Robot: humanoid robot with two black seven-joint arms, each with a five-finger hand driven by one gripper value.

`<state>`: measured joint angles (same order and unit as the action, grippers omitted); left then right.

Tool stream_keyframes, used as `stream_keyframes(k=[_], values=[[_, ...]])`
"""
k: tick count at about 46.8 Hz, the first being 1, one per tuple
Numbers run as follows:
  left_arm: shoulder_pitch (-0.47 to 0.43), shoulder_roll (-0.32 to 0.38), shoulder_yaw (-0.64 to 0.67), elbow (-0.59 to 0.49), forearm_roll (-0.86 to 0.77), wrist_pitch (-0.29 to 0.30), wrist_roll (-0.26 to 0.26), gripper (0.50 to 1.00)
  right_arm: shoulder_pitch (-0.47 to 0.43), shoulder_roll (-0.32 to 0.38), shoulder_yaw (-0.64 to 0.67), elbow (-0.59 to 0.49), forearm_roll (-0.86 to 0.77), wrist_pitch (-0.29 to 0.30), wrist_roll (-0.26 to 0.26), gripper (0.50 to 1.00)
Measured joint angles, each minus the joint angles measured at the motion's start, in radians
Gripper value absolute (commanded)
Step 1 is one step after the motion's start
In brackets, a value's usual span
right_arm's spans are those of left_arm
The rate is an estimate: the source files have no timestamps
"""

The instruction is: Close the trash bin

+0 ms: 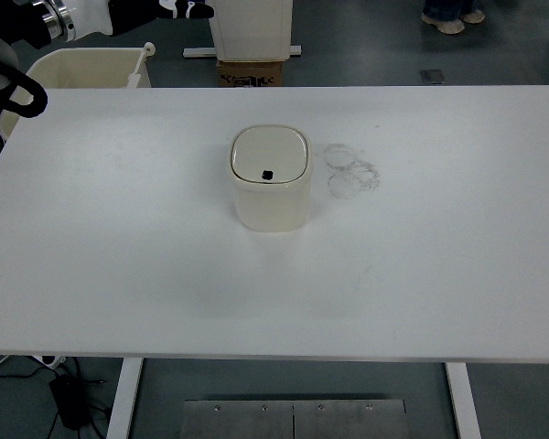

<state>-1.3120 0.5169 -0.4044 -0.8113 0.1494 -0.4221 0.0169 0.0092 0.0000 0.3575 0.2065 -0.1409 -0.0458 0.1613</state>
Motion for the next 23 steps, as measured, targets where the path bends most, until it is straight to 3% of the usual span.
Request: stream_keyframes(k=[23], values=[[0.243, -0.020, -0.192, 0.114, -0.184, 0.023, -0.055, 1.000, 0.000, 0.000, 0.000, -0.001, 0.000, 0.000, 0.000, 0.993]])
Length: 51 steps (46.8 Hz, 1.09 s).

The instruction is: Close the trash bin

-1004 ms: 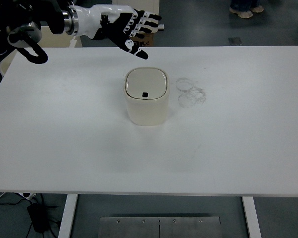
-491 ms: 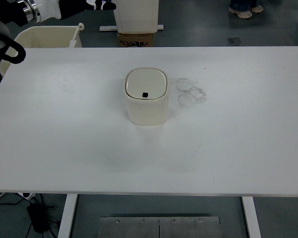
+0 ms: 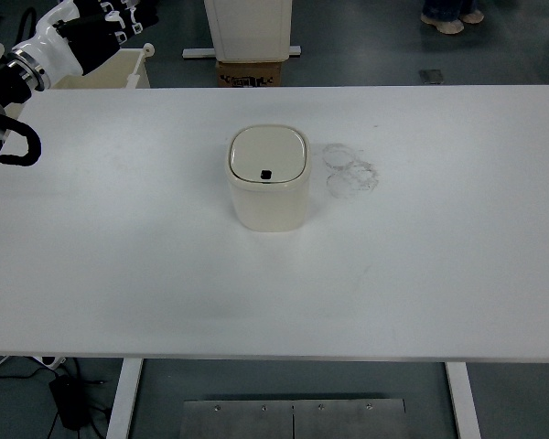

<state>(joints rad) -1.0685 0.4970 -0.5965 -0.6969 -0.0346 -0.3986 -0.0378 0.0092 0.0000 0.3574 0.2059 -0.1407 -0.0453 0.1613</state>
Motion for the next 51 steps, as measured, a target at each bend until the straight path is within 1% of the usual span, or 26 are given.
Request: stream_keyframes(k=[9, 15, 21, 25, 27, 31, 37, 44, 51], values=[[0.083, -0.067, -0.038, 0.079, -0.028, -0.003, -0.025, 1.000, 0.000, 0.000, 0.000, 0.000, 0.000, 0.000, 0.000, 0.993], [0.121, -0.090, -0.088, 0.095, -0.038, -0.003, -0.026, 1.000, 0.000, 0.000, 0.000, 0.000, 0.000, 0.000, 0.000, 0.993], [0.151, -0.131, -0.113, 0.121, -0.045, -0.007, -0.026, 1.000, 0.000, 0.000, 0.000, 0.000, 0.000, 0.000, 0.000, 0.993], [0.168, -0.155, -0.136, 0.164, -0.065, -0.014, -0.027, 1.000, -0.001, 0.000, 0.000, 0.000, 0.000, -0.001, 0.000, 0.993], [0.178, -0.168, -0.145, 0.191, -0.073, -0.029, -0.027, 1.000, -0.001, 0.000, 0.000, 0.000, 0.000, -0.001, 0.000, 0.993], [0.192, -0.193, -0.163, 0.242, -0.086, -0.059, -0.027, 1.000, 0.000, 0.000, 0.000, 0.000, 0.000, -0.001, 0.000, 0.993], [0.203, -0.216, -0.193, 0.311, -0.114, -0.076, -0.032, 1.000, 0.000, 0.000, 0.000, 0.000, 0.000, -0.001, 0.000, 0.993], [0.213, -0.243, -0.217, 0.343, -0.156, -0.082, -0.054, 1.000, 0.000, 0.000, 0.000, 0.000, 0.000, -0.001, 0.000, 0.993], [0.228, -0.283, -0.219, 0.372, -0.187, -0.082, -0.057, 1.000, 0.000, 0.000, 0.000, 0.000, 0.000, 0.000, 0.000, 0.993]])
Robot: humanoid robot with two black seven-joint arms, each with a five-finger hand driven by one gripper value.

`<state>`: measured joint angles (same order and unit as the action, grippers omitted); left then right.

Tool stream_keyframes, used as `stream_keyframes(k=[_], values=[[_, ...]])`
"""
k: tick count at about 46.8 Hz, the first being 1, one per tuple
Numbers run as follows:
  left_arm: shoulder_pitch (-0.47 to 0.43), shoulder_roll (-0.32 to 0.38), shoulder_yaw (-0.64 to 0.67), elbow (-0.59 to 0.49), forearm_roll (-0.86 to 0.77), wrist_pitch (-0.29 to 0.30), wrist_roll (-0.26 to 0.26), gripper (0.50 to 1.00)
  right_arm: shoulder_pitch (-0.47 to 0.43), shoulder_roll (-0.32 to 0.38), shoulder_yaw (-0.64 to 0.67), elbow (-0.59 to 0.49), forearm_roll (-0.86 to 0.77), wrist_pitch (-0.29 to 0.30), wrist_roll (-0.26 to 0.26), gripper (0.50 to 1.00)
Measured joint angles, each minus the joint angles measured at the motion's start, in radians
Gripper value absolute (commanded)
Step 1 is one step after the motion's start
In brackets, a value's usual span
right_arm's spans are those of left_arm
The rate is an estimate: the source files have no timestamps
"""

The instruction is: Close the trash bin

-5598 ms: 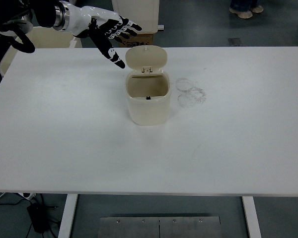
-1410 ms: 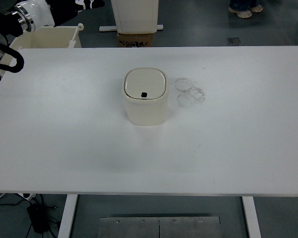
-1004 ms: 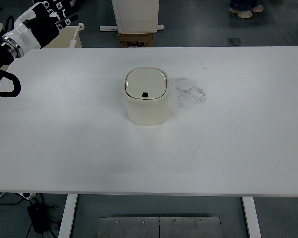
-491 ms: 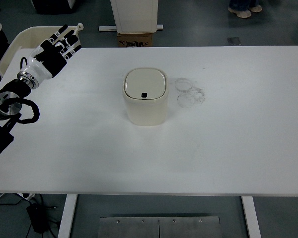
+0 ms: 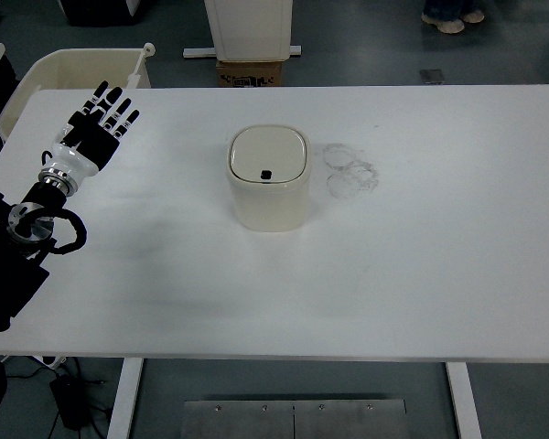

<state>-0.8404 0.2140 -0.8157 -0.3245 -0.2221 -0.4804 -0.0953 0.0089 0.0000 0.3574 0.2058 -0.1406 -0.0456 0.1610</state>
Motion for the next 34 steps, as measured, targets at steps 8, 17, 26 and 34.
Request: stream_keyframes(k=[8, 17, 26, 34], values=[[0.009, -0.017, 0.000, 0.007, -0.002, 0.001, 0.000, 1.000, 0.000, 0.000, 0.000, 0.000, 0.000, 0.000, 0.000, 0.993], [0.009, -0.033, 0.001, 0.007, -0.002, 0.003, 0.000, 1.000, 0.000, 0.000, 0.000, 0.000, 0.000, 0.000, 0.000, 0.993], [0.010, -0.032, 0.000, 0.006, -0.002, 0.003, 0.000, 1.000, 0.008, 0.000, -0.001, 0.003, -0.009, 0.000, -0.003, 0.993], [0.021, -0.026, 0.001, 0.006, 0.001, 0.000, 0.000, 1.000, 0.049, 0.000, 0.003, 0.005, -0.003, 0.001, -0.002, 0.993]])
